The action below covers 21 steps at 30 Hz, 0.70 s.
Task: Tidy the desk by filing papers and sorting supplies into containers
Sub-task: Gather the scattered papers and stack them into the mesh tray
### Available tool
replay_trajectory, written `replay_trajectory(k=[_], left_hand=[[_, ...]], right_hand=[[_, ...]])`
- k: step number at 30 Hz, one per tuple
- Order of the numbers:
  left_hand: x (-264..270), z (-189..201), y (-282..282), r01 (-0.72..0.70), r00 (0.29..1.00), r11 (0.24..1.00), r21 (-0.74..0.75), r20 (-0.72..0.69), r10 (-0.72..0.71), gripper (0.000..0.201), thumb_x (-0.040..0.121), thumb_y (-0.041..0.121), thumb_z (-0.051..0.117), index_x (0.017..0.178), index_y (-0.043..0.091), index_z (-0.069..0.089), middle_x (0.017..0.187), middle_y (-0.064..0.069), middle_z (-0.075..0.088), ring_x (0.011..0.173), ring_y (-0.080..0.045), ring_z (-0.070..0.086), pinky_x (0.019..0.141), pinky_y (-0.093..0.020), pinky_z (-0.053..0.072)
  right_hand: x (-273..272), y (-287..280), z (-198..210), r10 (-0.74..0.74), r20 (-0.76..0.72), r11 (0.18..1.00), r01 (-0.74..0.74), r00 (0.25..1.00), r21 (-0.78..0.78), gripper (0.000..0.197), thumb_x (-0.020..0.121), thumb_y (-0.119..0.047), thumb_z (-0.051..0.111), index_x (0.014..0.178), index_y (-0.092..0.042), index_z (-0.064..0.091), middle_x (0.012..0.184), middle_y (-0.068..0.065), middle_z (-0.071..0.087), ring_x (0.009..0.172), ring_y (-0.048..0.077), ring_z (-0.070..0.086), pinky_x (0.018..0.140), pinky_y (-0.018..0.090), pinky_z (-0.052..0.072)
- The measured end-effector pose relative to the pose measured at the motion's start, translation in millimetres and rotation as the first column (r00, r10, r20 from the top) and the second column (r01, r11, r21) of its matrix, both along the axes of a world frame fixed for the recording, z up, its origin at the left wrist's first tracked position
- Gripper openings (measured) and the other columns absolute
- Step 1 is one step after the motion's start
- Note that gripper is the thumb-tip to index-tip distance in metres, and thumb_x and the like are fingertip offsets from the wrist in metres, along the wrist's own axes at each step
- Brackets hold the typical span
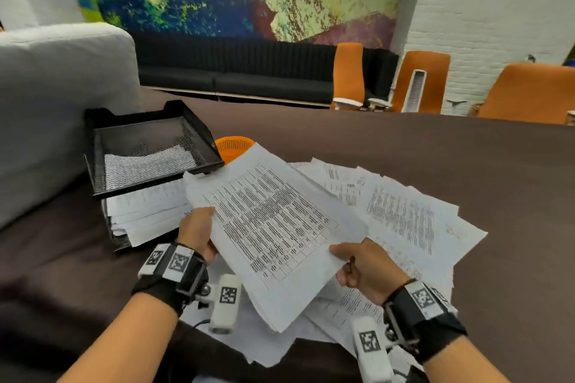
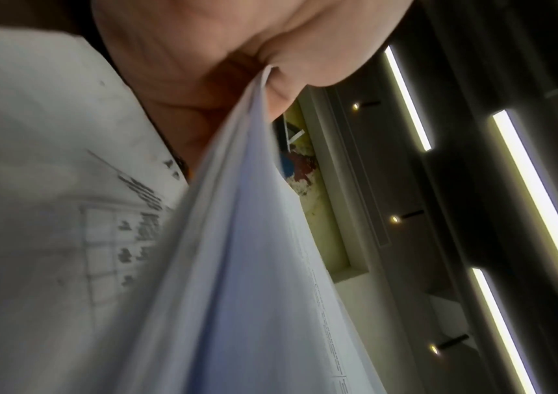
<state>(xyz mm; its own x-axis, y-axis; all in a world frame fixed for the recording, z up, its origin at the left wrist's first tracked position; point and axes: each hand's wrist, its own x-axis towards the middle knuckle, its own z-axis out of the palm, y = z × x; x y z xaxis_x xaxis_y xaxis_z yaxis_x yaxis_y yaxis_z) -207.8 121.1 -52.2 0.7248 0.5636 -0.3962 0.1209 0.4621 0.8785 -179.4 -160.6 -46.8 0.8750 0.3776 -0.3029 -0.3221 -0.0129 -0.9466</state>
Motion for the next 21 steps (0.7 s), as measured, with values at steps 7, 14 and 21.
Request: replay_trajectory(k=[7,14,21], left_hand=[[-36,-25,66,-0.184,0.980,0.983,-0.005,-0.080,0.183,0.045,0.093,0.015,0.048,0.136,0.002,0.048,0.116,-0.017,0.057,0.090,-0.030,0.059,0.093,-0.048,0.049],[-59,-21,108,-0.063,0.949,0.975,-0.214,0.289,0.125,0.032,0.091,0.033,0.054,0.115,0.014,0.062,0.116,-0.014,0.062,0.108,-0.033,0.060,0.094,-0.049,0.048],[-72,-36,115,-0.207,0.941,0.860,-0.466,0.146,0.306,0.090,0.075,0.077,0.048,0.129,0.006,0.054,0.124,-0.021,0.062,0.112,-0.044,0.060,0.099,-0.056,0.044]], right_hand=[[-12,77,-24,0.054,-0.079,0.997,-0.058,0.995,-0.048,0.015,0.095,0.003,0.046,0.109,0.002,0.050,0.077,0.016,0.054,0.036,0.017,0.051,0.034,0.021,0.031],[-12,150,-22,0.043,-0.178,0.997,-0.030,0.983,0.074,0.023,0.095,0.006,0.042,0.118,0.000,0.044,0.093,0.017,0.052,0.038,0.015,0.052,0.037,0.021,0.038],[-1,226,12,0.135,-0.200,0.980,-0.102,0.970,0.169,0.022,0.101,0.000,0.036,0.122,0.000,0.040,0.075,0.019,0.059,0.061,0.023,0.068,0.042,0.020,0.048]])
